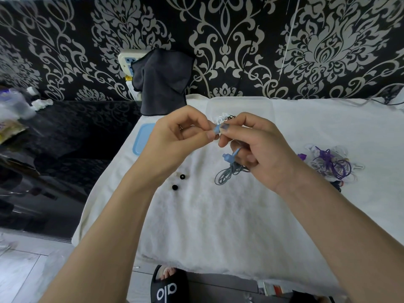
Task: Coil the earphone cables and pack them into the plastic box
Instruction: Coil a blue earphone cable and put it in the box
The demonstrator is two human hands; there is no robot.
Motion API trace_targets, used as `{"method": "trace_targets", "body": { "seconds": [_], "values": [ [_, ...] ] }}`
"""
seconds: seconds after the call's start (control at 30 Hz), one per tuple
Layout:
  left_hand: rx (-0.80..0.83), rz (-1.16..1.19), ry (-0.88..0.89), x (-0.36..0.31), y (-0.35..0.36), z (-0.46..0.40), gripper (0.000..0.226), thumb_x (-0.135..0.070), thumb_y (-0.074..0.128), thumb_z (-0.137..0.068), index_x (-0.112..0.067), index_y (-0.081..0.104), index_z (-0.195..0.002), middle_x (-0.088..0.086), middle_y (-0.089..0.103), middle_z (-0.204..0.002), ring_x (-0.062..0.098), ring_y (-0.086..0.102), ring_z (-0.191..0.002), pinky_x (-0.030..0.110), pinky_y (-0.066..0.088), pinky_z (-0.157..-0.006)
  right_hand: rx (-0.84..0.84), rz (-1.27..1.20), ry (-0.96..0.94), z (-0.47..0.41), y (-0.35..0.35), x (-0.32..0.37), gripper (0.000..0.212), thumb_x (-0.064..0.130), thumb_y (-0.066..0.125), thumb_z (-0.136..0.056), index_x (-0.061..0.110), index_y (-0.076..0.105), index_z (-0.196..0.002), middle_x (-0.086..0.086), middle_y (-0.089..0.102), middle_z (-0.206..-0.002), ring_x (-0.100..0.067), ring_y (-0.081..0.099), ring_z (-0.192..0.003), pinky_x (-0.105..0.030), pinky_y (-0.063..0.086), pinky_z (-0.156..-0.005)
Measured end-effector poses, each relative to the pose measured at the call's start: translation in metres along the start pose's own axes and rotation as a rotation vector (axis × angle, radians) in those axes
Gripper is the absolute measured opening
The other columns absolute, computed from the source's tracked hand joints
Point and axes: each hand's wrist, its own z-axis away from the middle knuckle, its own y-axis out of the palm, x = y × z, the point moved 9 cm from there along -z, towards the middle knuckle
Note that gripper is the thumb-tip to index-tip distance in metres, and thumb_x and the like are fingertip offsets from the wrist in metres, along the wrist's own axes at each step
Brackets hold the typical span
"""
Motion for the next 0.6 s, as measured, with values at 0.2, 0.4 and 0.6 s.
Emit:
{"method": "trace_targets", "body": {
  "seconds": [0.2,0.4,0.6],
  "values": [
    [-0.063,-0.128,0.091,-0.009,0.000,0.001,0.006,0.007,0.067,-0.091,0.001,0.066,-0.094,0.011,0.073,-0.089,0.021,0.074,-0.087,0.030,0.059,-0.083,-0.013,-0.189,0.106,0.000,0.005,-0.012,0.009,0.011,0.062,-0.094,0.009,0.066,-0.086,0.002,0.065,-0.068,-0.006,0.024,-0.037,-0.026,0.020,-0.054],
    [-0.117,-0.228,0.182,-0.015,0.003,0.004,0.008,0.004,0.068,-0.092,-0.003,0.068,-0.095,0.010,0.073,-0.094,0.023,0.073,-0.092,0.032,0.058,-0.088,-0.003,-0.405,0.206,0.004,0.015,-0.022,0.025,0.013,0.063,-0.092,0.015,0.070,-0.069,0.002,0.062,-0.070,-0.007,0.021,-0.034,-0.016,0.019,-0.035],
    [-0.130,-0.194,0.179,-0.011,0.001,0.004,0.003,0.007,0.068,-0.091,0.006,0.067,-0.093,0.012,0.071,-0.095,0.020,0.070,-0.091,0.030,0.056,-0.088,0.019,-0.480,0.230,0.007,0.018,-0.023,0.028,0.012,0.063,-0.093,0.014,0.073,-0.066,0.001,0.064,-0.070,-0.007,0.020,-0.034,-0.016,0.015,-0.037]
  ]
}}
